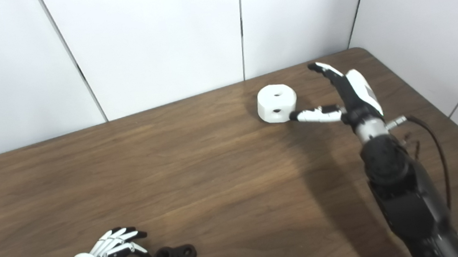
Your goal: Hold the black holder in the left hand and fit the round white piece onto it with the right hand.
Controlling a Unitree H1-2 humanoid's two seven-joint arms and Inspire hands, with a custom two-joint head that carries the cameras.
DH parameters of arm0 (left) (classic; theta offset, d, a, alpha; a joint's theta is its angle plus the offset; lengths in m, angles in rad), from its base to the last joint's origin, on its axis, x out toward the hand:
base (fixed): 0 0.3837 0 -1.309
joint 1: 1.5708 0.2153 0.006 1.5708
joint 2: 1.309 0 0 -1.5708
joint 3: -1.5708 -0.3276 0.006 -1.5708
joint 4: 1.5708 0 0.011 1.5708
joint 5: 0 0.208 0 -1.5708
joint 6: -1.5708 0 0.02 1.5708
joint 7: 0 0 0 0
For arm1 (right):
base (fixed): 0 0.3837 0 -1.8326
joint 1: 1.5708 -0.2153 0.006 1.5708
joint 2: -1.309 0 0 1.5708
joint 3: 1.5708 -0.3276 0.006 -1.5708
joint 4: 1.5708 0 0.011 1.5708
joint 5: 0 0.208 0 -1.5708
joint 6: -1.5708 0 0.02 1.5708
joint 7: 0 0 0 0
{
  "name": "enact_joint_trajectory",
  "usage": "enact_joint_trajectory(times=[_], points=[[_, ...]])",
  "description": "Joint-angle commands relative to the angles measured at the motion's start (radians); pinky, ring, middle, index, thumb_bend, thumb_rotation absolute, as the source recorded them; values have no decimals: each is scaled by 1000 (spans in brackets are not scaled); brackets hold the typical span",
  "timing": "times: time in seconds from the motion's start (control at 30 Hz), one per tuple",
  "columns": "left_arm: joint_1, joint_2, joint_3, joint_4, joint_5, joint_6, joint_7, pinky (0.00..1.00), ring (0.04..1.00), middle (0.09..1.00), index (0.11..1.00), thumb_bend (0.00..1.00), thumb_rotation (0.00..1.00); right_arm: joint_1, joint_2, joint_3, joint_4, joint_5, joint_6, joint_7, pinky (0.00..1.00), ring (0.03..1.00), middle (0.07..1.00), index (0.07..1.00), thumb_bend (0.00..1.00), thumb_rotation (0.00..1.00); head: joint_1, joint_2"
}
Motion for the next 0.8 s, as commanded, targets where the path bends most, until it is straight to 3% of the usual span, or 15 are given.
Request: enact_joint_trajectory(times=[0.0,0.43,0.77], points=[[32,38,2,48,21,5,-35,897,849,780,488,516,43,-64,-38,6,7,-27,11,6,925,937,913,855,827,320,-1,2],[37,33,9,46,22,0,-40,904,854,783,488,516,42,-225,-82,104,248,-64,-42,25,897,935,897,848,888,277,-2,1],[39,25,10,34,23,7,-42,894,847,778,488,516,42,-270,-87,161,309,-91,10,69,916,980,941,841,949,280,4,3]])
